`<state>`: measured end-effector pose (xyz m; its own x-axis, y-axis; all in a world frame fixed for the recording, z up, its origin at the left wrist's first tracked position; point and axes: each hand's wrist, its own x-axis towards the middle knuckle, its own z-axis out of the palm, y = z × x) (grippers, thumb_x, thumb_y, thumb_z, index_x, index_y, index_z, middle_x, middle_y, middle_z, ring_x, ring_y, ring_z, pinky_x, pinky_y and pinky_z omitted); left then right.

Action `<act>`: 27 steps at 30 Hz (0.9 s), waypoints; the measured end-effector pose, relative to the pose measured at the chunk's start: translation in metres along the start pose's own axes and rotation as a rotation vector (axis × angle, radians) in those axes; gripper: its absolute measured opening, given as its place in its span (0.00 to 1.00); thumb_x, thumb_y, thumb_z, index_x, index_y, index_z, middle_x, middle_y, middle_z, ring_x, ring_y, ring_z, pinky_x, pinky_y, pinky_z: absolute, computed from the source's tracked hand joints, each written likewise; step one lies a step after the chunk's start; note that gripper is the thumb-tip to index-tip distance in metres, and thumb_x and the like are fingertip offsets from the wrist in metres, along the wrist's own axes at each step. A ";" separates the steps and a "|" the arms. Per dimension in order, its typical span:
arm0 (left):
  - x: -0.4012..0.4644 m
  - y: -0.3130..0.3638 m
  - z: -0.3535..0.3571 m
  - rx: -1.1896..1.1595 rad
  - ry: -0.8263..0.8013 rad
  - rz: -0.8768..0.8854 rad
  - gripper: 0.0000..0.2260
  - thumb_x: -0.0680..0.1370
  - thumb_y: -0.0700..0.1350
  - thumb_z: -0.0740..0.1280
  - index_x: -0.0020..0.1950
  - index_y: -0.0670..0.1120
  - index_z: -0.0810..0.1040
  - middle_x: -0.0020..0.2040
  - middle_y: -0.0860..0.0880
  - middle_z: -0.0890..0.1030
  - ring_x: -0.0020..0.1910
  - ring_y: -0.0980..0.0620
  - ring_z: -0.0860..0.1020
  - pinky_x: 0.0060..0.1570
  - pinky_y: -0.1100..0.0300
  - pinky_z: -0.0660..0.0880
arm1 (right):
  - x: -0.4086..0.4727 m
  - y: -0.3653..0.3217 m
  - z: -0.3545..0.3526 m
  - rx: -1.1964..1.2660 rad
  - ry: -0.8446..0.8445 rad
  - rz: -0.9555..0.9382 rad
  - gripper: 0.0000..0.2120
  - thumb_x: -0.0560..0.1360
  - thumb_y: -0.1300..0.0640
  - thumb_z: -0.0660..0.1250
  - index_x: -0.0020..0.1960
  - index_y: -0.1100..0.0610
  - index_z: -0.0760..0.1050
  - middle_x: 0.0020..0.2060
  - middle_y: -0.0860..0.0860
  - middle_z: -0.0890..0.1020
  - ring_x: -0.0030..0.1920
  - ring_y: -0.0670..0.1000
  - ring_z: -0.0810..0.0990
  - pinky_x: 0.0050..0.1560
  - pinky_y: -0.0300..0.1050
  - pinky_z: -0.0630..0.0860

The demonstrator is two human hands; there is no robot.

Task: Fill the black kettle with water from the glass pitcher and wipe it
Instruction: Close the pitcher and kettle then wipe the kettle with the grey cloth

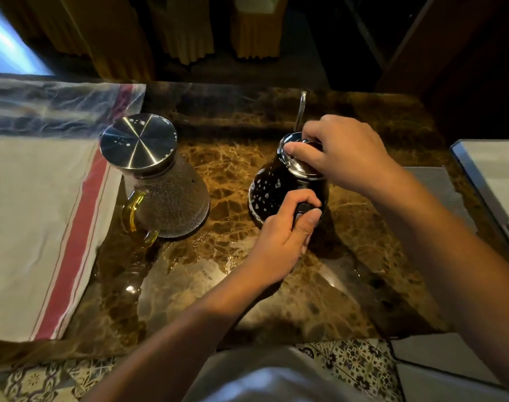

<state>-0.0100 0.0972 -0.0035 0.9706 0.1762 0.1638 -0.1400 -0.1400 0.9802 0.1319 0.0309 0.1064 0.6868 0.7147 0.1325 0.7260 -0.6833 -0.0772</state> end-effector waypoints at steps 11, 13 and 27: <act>-0.001 0.019 -0.012 0.473 -0.029 0.058 0.10 0.85 0.57 0.54 0.65 0.58 0.68 0.40 0.58 0.80 0.38 0.62 0.80 0.40 0.51 0.80 | -0.028 0.014 0.010 0.308 0.105 0.038 0.24 0.80 0.40 0.67 0.72 0.49 0.71 0.53 0.45 0.74 0.48 0.46 0.76 0.48 0.43 0.72; 0.001 0.031 -0.014 0.585 -0.071 0.031 0.11 0.87 0.55 0.54 0.68 0.58 0.68 0.43 0.60 0.80 0.41 0.64 0.80 0.42 0.53 0.81 | -0.039 0.026 0.009 0.463 0.125 -0.015 0.30 0.80 0.42 0.69 0.78 0.47 0.65 0.55 0.45 0.76 0.47 0.44 0.77 0.47 0.40 0.74; 0.064 0.106 -0.016 1.065 0.176 -0.002 0.21 0.83 0.59 0.60 0.73 0.51 0.74 0.71 0.48 0.76 0.71 0.48 0.73 0.70 0.50 0.70 | -0.086 0.253 0.126 0.254 -0.028 0.551 0.30 0.81 0.42 0.64 0.73 0.62 0.71 0.74 0.60 0.72 0.72 0.65 0.72 0.74 0.64 0.67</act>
<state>0.0344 0.1091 0.1126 0.9171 0.3027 0.2595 0.1860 -0.9004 0.3932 0.2613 -0.1849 -0.0491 0.9622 0.2716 -0.0198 0.2465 -0.8994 -0.3610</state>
